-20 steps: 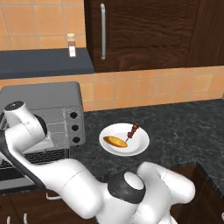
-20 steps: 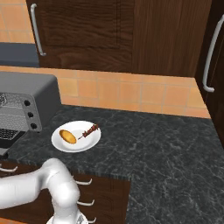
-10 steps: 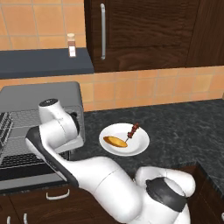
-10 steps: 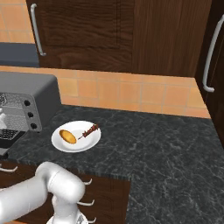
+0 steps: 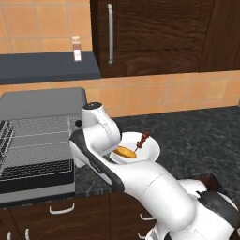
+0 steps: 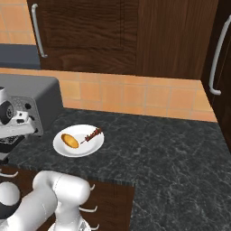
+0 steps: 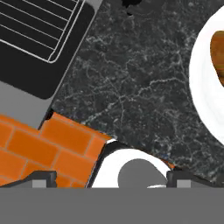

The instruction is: Pick up the kebab skewer and baguette bread, and place them inside the toaster oven. Close the toaster oven door and start by setting the timer.

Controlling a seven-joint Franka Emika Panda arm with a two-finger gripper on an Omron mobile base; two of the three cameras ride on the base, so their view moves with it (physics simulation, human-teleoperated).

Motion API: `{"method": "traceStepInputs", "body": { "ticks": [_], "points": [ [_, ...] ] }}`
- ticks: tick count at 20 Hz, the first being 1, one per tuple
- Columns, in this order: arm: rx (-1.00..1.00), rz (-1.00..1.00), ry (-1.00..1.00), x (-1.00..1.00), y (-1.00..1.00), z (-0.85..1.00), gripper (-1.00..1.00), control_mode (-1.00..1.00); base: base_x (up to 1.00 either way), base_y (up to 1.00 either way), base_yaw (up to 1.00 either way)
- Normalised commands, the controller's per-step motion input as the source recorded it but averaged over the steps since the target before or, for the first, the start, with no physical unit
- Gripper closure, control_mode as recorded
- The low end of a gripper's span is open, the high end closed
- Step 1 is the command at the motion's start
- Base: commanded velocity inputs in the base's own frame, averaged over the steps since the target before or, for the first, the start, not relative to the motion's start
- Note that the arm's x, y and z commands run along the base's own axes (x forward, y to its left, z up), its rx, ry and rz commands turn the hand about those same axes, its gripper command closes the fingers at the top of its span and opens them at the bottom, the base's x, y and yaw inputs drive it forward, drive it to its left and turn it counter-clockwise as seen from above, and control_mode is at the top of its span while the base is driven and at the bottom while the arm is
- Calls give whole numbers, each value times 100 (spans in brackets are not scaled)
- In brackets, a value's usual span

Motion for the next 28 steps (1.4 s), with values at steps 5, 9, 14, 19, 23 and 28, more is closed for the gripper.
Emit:
{"method": "traceStepInputs", "body": {
  "ticks": [5, 9, 14, 19, 23, 28],
  "points": [
    [0, 20, 14, 80, -100, 0, -100, -100, 0, 0, 0],
    [0, 16, 9, 70, -92, -22, -100, -100, 0, 0, 0],
    [0, 12, 8, 94, -58, -54, -100, -100, 0, 0, 0],
    [0, 8, 3, 76, -20, -35, -100, -100, 0, 0, 0],
    [0, 0, 8, 43, 0, -11, -100, -100, 0, 0, 0],
    [-1, 0, 6, 10, 4, -34, -100, -100, 0, 0, 0]
  ]
}}
